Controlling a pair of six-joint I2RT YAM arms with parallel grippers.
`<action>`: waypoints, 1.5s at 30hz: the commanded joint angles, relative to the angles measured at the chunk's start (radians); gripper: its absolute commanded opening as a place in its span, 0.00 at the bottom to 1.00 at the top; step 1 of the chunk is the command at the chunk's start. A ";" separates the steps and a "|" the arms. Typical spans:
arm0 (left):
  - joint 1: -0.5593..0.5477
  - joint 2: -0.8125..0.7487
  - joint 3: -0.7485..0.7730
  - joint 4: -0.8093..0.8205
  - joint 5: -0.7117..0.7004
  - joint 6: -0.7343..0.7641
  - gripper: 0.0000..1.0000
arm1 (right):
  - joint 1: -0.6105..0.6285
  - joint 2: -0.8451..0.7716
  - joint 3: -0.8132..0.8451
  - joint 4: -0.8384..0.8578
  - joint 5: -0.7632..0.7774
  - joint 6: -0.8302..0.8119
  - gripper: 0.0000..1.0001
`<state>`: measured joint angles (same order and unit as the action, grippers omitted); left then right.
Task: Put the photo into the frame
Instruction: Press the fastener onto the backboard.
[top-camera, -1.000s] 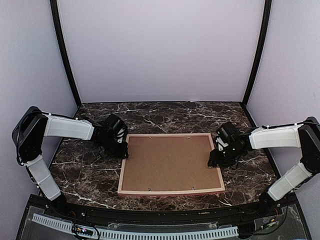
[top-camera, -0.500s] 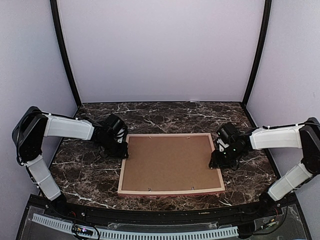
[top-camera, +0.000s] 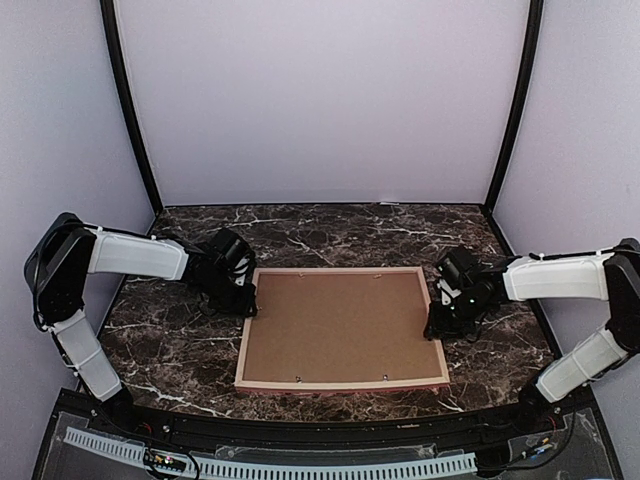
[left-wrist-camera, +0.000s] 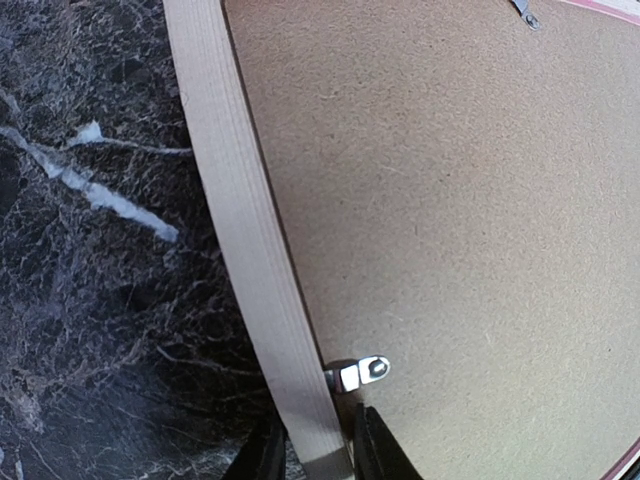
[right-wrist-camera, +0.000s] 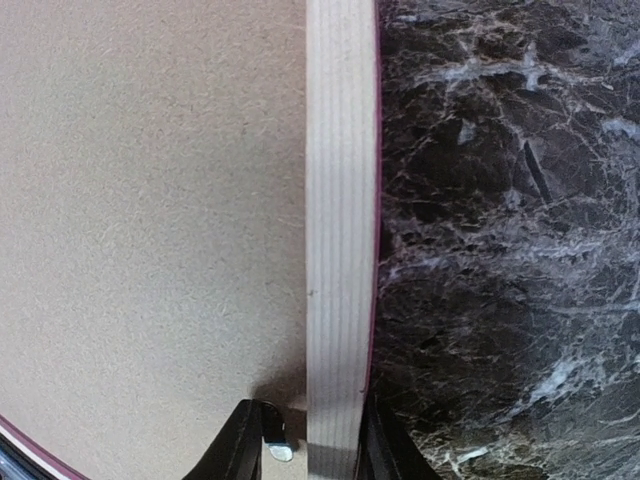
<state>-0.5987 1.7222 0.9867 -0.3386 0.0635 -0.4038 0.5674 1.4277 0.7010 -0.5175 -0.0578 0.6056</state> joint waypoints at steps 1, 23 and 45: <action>-0.003 0.016 -0.017 -0.010 -0.021 0.006 0.24 | 0.008 0.012 -0.038 -0.115 0.021 0.005 0.29; 0.021 -0.009 -0.034 -0.020 -0.046 0.012 0.24 | 0.000 0.086 -0.029 -0.047 -0.015 -0.031 0.06; 0.022 -0.056 -0.024 -0.021 -0.046 0.008 0.53 | -0.009 0.028 0.006 -0.087 -0.027 -0.025 0.39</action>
<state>-0.5797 1.7164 0.9802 -0.3313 0.0322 -0.4023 0.5564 1.4696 0.7471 -0.5301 -0.0860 0.5663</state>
